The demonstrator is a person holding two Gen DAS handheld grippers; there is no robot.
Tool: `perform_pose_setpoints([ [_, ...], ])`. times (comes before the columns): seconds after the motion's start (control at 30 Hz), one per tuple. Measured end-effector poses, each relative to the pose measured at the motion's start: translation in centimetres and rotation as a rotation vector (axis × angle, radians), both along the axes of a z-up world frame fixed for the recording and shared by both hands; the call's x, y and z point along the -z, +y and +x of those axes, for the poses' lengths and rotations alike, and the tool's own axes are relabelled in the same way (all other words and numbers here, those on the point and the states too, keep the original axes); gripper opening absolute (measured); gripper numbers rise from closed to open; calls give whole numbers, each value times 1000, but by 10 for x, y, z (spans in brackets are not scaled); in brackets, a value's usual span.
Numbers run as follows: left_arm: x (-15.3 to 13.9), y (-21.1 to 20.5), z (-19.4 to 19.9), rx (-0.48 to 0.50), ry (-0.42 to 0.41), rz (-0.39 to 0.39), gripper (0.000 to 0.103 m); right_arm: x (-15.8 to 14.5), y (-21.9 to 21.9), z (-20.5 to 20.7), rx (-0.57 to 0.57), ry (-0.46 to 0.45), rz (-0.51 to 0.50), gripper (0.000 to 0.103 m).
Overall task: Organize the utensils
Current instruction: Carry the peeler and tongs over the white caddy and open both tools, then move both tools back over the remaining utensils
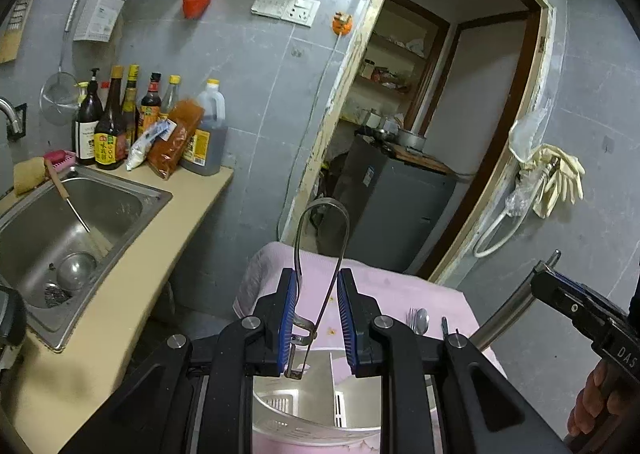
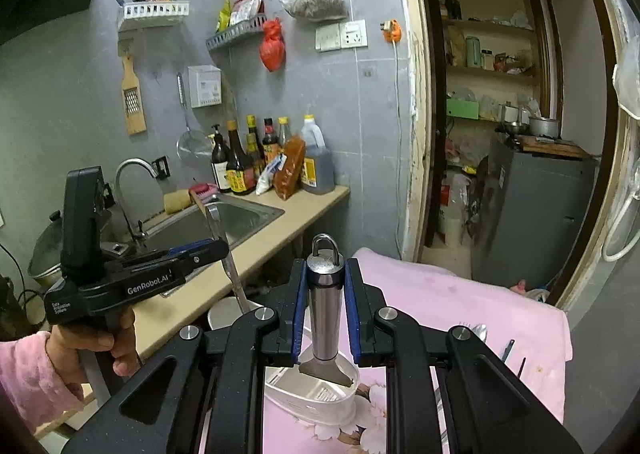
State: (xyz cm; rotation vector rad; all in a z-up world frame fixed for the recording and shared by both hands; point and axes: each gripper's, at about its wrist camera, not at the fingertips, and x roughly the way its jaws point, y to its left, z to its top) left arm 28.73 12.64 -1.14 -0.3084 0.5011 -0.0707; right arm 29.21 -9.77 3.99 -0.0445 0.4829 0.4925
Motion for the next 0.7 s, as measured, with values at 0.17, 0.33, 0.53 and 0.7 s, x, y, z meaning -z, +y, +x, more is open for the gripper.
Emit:
perform_pose_setpoints([
  [0.17,12,-8,3,22,36,8,20,16,1,8,7,55,-1,16],
  [0.33,23,-12,4,30,90,-4,20,30,-5,13,4,105,34,17],
  [0.53,28,-20,1,30,119,-1,34,37,-23,12,17,123,113,32],
  [0.7,20,-29,-6,15,102,1,56,33,-57,0,119,73,172,60],
])
